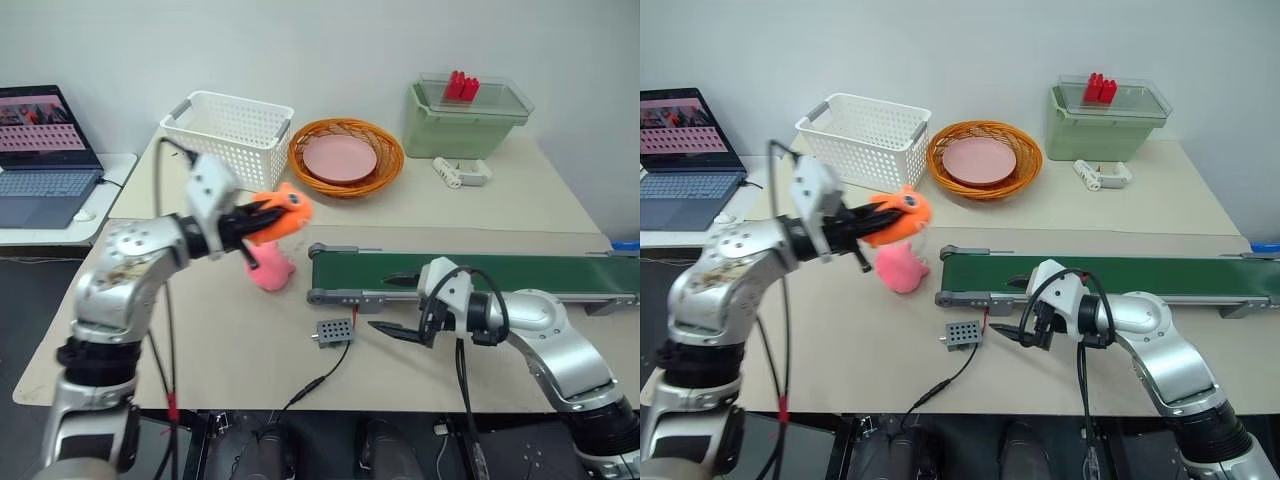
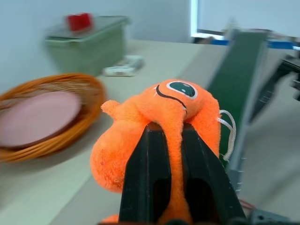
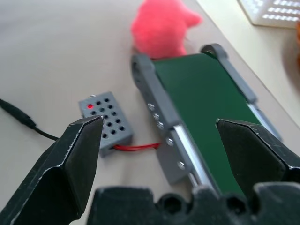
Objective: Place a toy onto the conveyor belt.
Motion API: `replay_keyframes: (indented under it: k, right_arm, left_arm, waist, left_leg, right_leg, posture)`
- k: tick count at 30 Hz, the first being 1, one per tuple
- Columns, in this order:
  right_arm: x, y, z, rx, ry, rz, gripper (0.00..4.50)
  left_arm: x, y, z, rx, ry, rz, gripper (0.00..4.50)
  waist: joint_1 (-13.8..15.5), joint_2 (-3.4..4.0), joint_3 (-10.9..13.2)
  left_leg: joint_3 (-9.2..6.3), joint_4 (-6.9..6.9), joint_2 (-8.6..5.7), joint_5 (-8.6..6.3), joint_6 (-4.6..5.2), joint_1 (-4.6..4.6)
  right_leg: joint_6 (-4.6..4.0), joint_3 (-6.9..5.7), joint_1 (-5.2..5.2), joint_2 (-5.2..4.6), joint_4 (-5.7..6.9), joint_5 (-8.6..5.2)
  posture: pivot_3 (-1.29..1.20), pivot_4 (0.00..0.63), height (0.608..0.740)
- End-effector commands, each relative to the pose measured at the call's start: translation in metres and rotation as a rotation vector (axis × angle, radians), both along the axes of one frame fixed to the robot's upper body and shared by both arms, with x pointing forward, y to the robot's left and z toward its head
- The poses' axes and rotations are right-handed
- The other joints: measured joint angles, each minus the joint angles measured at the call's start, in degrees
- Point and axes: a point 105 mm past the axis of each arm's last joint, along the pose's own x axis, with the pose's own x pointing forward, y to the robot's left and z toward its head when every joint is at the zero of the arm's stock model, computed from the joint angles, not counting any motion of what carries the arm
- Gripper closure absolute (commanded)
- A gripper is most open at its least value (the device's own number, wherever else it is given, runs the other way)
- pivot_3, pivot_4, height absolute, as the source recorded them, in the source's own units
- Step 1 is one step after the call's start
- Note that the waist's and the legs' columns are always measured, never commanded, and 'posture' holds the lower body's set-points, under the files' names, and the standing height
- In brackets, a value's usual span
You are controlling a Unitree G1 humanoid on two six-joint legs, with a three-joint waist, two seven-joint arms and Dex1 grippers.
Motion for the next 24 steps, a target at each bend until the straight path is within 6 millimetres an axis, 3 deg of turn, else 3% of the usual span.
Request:
replay_keyframes:
  k: [1, 7, 12, 21, 24]
  right_arm:
    - [0.004, -0.022, 0.01, 0.001, -0.056, -0.088, 0.0]
    - [-0.003, -0.042, 0.009, -0.002, -0.056, -0.171, 0.0]
    - [-0.011, -0.038, 0.011, 0.005, -0.066, -0.18, 0.0]
    - [-0.013, -0.026, 0.011, 0.026, -0.061, -0.162, 0.0]
    - [-0.012, -0.024, 0.011, 0.029, -0.057, -0.154, 0.0]
  left_arm:
    - [0.007, -0.014, -0.023, 0.069, 0.01, -0.058, 4.49]
    - [0.023, -0.019, -0.05, 0.152, 0.026, -0.072, 4.49]
    - [0.033, -0.025, -0.056, 0.185, -0.004, -0.08, 4.49]
    - [0.031, -0.035, -0.044, 0.122, -0.032, -0.105, 1.17]
    - [0.035, -0.035, -0.036, 0.102, -0.047, -0.081, 1.17]
  waist:
    - [-0.2, -0.02, 0.0]
    - [-0.2, -0.01, 0.0]
    - [-0.1, -0.02, 0.0]
    - [-0.2, -0.02, 0.0]
    - [-0.2, -0.02, 0.0]
  left_leg:
    - [0.0, 0.0, 0.01, 0.0, -0.01, -0.02]
    - [-0.01, -0.01, 0.11, 0.03, -0.05, -0.01]
    - [-0.04, 0.0, 0.08, -0.09, 0.15, -0.08]
    - [-0.03, 0.03, 0.08, -0.23, 0.39, -0.09]
    - [-0.05, 0.03, 0.08, -0.29, 0.51, -0.06]
  right_leg:
    - [-0.01, -0.01, -0.03, 0.02, 0.01, 0.0]
    - [-0.06, 0.01, -0.1, 0.09, 0.06, -0.02]
    - [-0.04, 0.01, -0.11, 0.0, 0.02, 0.0]
    - [-0.03, 0.01, -0.11, -0.03, 0.03, 0.01]
    - [-0.03, 0.01, -0.1, -0.03, 0.05, 0.01]
  posture:
    - [0.0, 0.15, 0.74]
    - [0.0, 0.15, 0.74]
    - [0.0, 0.15, 0.74]
    - [0.0, 0.15, 0.74]
    - [0.0, 0.15, 0.74]
